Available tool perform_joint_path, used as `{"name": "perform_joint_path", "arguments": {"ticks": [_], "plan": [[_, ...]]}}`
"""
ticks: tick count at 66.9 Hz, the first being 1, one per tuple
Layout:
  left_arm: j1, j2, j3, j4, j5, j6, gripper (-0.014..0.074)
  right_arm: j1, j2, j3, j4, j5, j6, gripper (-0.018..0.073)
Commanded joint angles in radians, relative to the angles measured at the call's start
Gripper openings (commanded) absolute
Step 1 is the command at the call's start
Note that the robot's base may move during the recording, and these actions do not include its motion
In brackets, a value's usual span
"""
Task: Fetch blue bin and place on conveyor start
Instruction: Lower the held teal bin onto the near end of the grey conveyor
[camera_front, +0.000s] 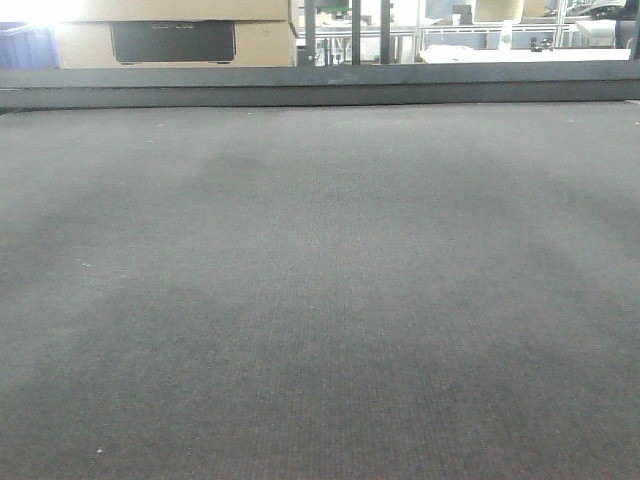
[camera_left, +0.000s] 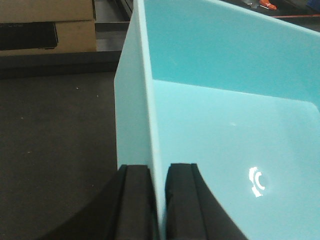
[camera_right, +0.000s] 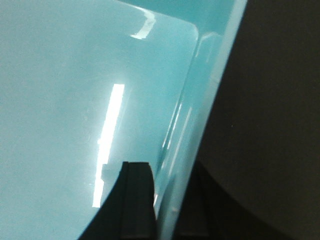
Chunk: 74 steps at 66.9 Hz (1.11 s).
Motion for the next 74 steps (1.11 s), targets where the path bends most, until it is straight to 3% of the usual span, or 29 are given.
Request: {"name": "perform_joint_path", "arguments": {"ticks": [1,48,66,74], "plan": [[0.007,-0.014,-0.012,0.014,-0.064,0.005,-0.0111,-0.006,-0.008,-0.008,-0.031,-0.012,-0.035,-0.0153],[0.007,-0.014,-0.012,0.014,-0.061,0.005,-0.0111,-0.006,-0.009,-0.008,-0.029,-0.020,-0.035,-0.0153],[0.014,0.005,-0.001,-0.003,0.169,0.005,-0.0111,-0.006,-0.011,-0.030,-0.029,-0.031,-0.035,-0.0153],[0.033,0.026,0.041,-0.006,0.187,0.005,-0.0111,-0.006,-0.001,-0.031,-0.027,-0.031,-0.035,-0.0153]]}}
